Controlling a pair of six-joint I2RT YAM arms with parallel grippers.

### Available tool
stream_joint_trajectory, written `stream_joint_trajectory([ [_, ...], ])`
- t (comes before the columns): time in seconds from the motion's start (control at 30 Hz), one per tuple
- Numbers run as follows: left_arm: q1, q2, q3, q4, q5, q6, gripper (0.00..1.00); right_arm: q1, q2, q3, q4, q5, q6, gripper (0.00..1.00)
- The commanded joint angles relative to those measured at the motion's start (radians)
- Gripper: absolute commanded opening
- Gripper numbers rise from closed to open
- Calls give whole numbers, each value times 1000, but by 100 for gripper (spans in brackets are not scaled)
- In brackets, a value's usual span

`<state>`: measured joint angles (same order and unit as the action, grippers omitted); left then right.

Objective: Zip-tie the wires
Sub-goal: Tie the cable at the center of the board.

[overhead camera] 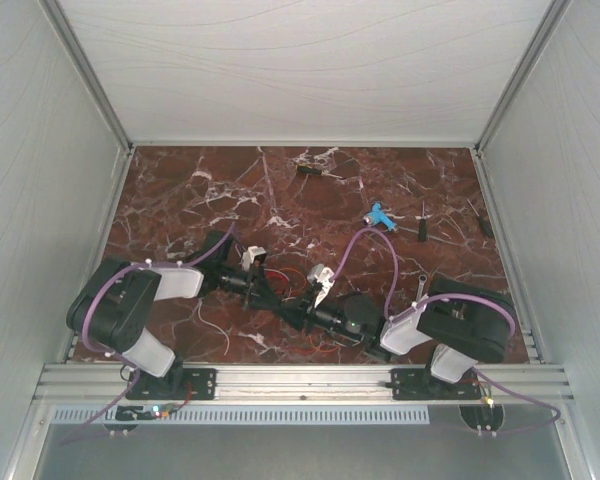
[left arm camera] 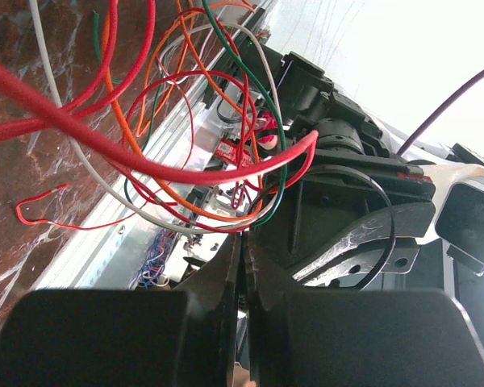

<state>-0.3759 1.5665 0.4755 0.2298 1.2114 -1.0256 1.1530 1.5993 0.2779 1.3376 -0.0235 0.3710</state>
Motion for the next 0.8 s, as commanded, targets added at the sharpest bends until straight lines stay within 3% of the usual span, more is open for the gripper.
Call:
stream_joint_trajectory([
  [0.0,-3,-42,11,22,43,-36,0,16,33,-13,33,-2,-33,0],
  [0.1,-3,-42,11,17,34,-29,0,16,-9,-8,-10,21,-29,4],
  [0.23,-3,-36,9,16,28,-21,0,16,-115,8,-121,53,-27,33],
  [0.53,-4,-22,10,13,11,-6,0,15,-283,-6,-266,103,9,68],
  [0.67,-4,-20,5,40,9,-26,0,17,-314,-54,-270,106,61,69],
  [0.77,-4,-22,11,47,5,-33,0,35,-309,-132,-174,123,108,66],
])
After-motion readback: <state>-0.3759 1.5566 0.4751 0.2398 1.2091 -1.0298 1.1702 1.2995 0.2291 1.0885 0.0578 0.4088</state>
